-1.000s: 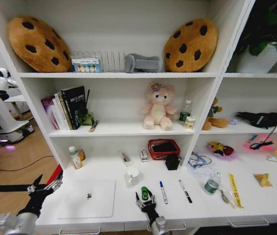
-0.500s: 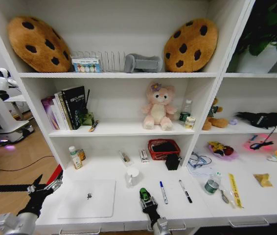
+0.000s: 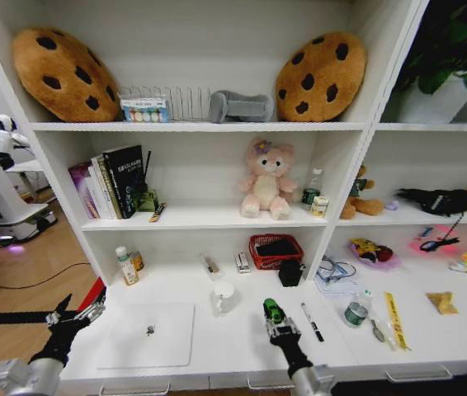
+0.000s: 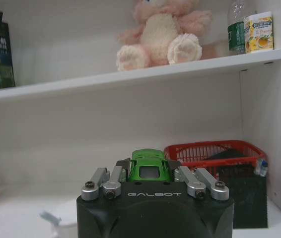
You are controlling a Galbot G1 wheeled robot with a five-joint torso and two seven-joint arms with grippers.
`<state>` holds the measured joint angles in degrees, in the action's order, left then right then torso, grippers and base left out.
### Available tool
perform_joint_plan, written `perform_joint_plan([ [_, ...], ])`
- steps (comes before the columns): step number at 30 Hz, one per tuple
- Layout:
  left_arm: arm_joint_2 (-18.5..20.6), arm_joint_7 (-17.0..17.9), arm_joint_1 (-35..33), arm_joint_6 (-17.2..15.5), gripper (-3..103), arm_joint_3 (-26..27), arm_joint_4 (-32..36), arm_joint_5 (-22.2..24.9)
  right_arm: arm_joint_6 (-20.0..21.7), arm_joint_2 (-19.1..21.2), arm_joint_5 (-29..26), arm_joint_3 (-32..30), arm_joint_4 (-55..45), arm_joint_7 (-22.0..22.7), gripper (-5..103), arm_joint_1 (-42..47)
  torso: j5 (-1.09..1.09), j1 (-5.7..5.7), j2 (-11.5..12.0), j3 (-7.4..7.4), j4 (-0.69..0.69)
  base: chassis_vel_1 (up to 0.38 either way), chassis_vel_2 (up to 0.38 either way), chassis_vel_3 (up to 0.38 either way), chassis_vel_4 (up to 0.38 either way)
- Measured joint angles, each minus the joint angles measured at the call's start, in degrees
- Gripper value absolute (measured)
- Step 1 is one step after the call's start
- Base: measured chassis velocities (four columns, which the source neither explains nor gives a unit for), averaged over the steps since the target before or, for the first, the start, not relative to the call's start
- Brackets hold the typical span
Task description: Organize the objects on the table.
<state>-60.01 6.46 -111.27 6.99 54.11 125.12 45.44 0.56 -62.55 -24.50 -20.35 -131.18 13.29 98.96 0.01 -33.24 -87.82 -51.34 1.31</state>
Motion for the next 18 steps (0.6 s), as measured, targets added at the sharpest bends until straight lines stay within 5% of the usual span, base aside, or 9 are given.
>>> perform_joint_plan([
  [3, 0.0, 0.0, 0.0, 0.0, 100, 0.0, 0.0, 0.0, 2.5, 2.5, -4.8, -1.3, -1.8, 0.7, 37, -2.9, 0.01, 0.00, 0.0, 0.00, -0.01, 0.000, 0.000, 0.000, 0.000],
  [6, 0.0, 0.0, 0.0, 0.0, 100, 0.0, 0.0, 0.0, 6.7, 11.7, -17.4, -3.4, -3.8, 2.5, 37, -14.6, 0.02, 0.00, 0.0, 0.00, -0.01, 0.000, 0.000, 0.000, 0.000],
  [10, 0.0, 0.0, 0.0, 0.0, 100, 0.0, 0.0, 0.0, 7.9, 16.4, -23.6, -2.2, -3.2, 2.6, 37, -21.7, -0.01, 0.00, 0.0, -0.01, -0.01, 0.000, 0.000, 0.000, 0.000],
  [13, 0.0, 0.0, 0.0, 0.0, 100, 0.0, 0.0, 0.0, 8.7, 21.7, -29.1, 5.3, 0.3, 2.6, 37, -36.8, -0.01, -0.01, 0.0, -0.01, -0.02, 0.000, 0.000, 0.000, 0.000],
  [18, 0.0, 0.0, 0.0, 0.0, 100, 0.0, 0.0, 0.0, 9.2, 23.1, -32.1, 17.3, 6.0, 2.6, 37, -53.2, 0.01, -0.01, 0.0, -0.01, -0.01, 0.000, 0.000, 0.000, 0.000],
])
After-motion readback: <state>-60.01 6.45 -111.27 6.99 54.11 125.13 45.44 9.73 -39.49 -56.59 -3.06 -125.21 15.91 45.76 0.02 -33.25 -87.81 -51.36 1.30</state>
